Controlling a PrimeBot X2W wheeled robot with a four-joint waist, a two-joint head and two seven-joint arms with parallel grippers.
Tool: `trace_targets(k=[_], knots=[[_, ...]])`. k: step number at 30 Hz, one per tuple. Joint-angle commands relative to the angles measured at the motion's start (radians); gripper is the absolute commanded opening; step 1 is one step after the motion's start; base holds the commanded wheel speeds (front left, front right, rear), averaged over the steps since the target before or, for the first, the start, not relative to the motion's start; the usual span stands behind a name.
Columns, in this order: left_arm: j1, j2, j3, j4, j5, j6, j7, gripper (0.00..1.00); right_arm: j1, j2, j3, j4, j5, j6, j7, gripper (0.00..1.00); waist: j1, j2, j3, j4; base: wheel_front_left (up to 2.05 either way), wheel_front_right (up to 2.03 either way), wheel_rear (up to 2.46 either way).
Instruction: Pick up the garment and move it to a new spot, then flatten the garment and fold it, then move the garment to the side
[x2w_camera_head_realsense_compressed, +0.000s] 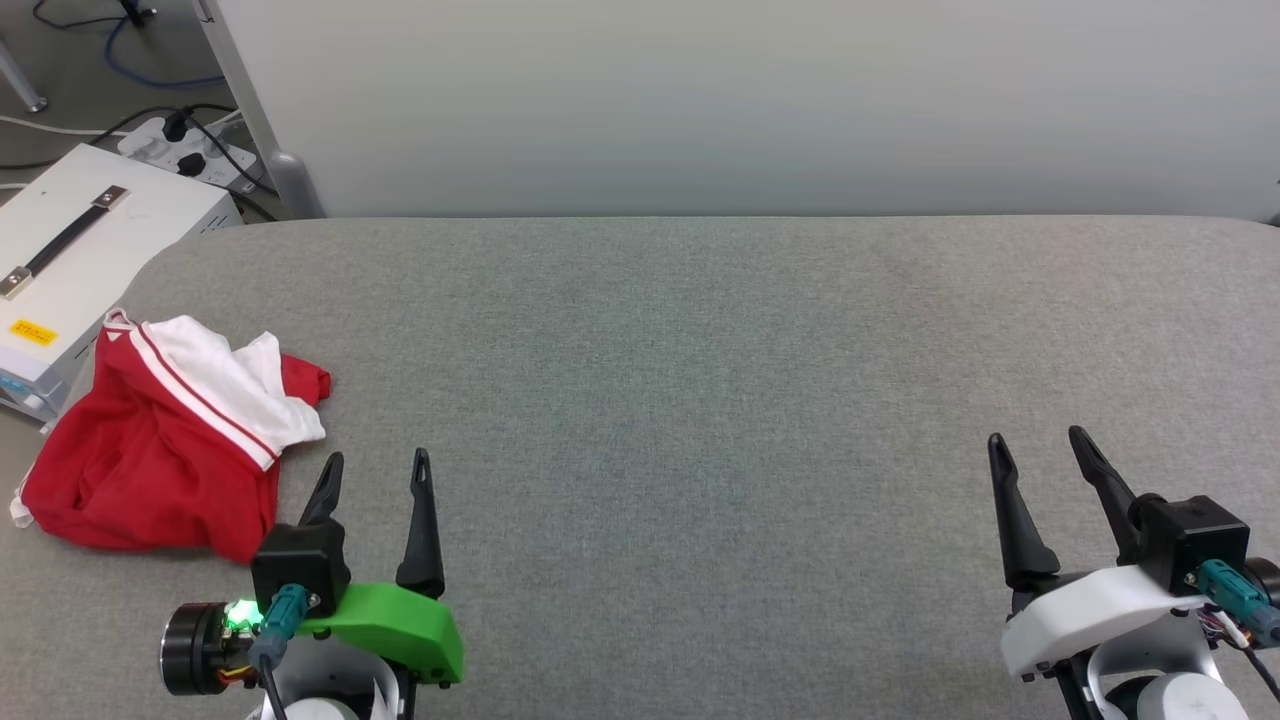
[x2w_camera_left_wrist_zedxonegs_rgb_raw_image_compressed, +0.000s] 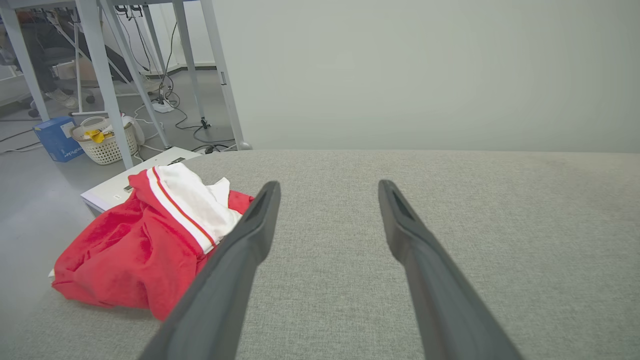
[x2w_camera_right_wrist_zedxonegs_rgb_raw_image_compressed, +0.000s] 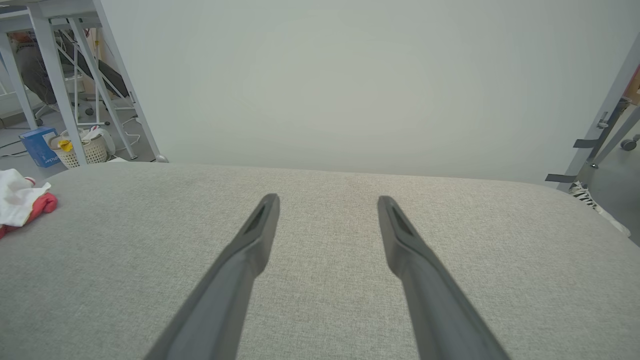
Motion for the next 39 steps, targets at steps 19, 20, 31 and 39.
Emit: trace_targets(k=[19, 20, 31, 39], knots=[[-0.002, -0.002, -0.014, 0.003, -0.043, 0.011, -0.049, 1.00, 0.017, -0.001, -0.001, -0.007, 0.035, 0.000, -0.046, 1.00, 0.0000, 0.0019, 0.006, 0.000, 0.00, 0.00, 0.00], [-0.002, -0.002, -0.015, 0.004, -0.044, 0.012, -0.051, 1.00, 0.018, -0.001, -0.001, -0.007, 0.037, 0.000, -0.049, 1.00, 0.0000, 0.0020, 0.006, 0.000, 0.00, 0.00, 0.00], [-0.002, -0.003, -0.024, 0.009, -0.052, 0.021, -0.073, 1.00, 0.025, -0.001, 0.001, -0.004, 0.052, 0.000, -0.071, 1.00, 0.0000, 0.0024, 0.010, 0.002, 0.00, 0.00, 0.00], [-0.002, -0.003, -0.028, 0.014, -0.059, 0.026, -0.090, 1.00, 0.029, -0.001, -0.002, 0.002, 0.061, 0.000, -0.087, 1.00, 0.0000, 0.0026, 0.014, 0.003, 0.00, 0.00, 0.00]])
